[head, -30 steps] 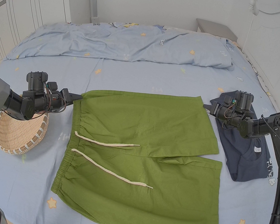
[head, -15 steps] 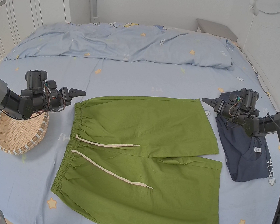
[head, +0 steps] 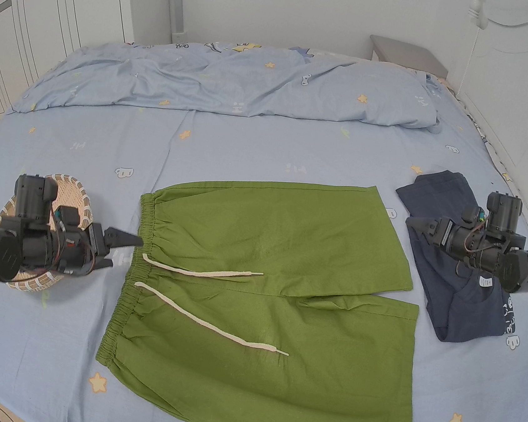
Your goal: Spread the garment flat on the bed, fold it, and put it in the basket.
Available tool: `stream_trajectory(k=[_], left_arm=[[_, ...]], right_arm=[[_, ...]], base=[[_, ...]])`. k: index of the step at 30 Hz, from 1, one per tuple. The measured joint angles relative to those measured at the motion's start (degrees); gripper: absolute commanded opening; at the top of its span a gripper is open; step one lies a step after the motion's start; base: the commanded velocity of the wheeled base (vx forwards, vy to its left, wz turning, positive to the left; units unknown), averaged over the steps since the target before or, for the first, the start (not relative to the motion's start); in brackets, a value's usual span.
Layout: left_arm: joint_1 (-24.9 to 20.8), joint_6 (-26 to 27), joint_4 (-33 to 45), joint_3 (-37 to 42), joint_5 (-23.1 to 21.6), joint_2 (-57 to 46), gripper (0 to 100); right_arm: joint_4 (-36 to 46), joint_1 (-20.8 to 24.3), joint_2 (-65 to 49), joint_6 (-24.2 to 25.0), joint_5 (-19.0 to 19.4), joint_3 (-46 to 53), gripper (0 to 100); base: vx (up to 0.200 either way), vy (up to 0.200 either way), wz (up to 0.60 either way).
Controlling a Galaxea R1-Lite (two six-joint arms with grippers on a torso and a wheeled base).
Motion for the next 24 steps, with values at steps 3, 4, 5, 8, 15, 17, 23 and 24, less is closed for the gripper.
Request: stream_trajectory(k=[3,4,5,8,15,17,23,24], left_arm=[[0.3,-0.02,-0.15,7.06,-0.11,-3.71,100],[0.46,-0.02,-0.15,9.97,-0.13,-5.3,100],[0.66,-0.02,-0.2,12.13,-0.16,-6.51,100],[1.1,0.11,-0.24,19.15,-0.21,-10.26,100],[1.57,3.82,-0.37,32.7,-0.51,-17.37,100],[1.6,4.8,-0.39,34.21,-1.01,-18.12,100],[1.73,7.02,-1.89,34.95,-2.02,-14.86,100],[1.78,7.23,-3.04,34.9,-2.13,-13.7,100]], right_arm=[[-3.04,-0.16,-3.39,-0.02,-0.02,8.06,100],[-4.46,-0.24,-4.79,-0.05,-0.02,11.52,100],[-5.45,-0.27,-5.81,-0.05,-0.02,14.03,100],[-8.41,-0.07,-9.09,-0.09,-0.11,22.05,100],[-16.07,2.63,-15.96,-0.2,-0.6,35.62,100],[-16.54,3.33,-17.12,-0.22,-0.62,37.17,100],[-16.99,4.18,-18.74,-0.2,-0.66,38.46,100],[-17.08,4.24,-18.87,-0.2,-0.68,38.51,100]], base=[[0.0,0.0,0.0],[0.0,0.0,0.0],[0.0,0.0,0.0],[0.0,0.0,0.0],[0.0,0.0,0.0],[0.0,0.0,0.0],[0.0,0.0,0.0],[0.0,0.0,0.0]])
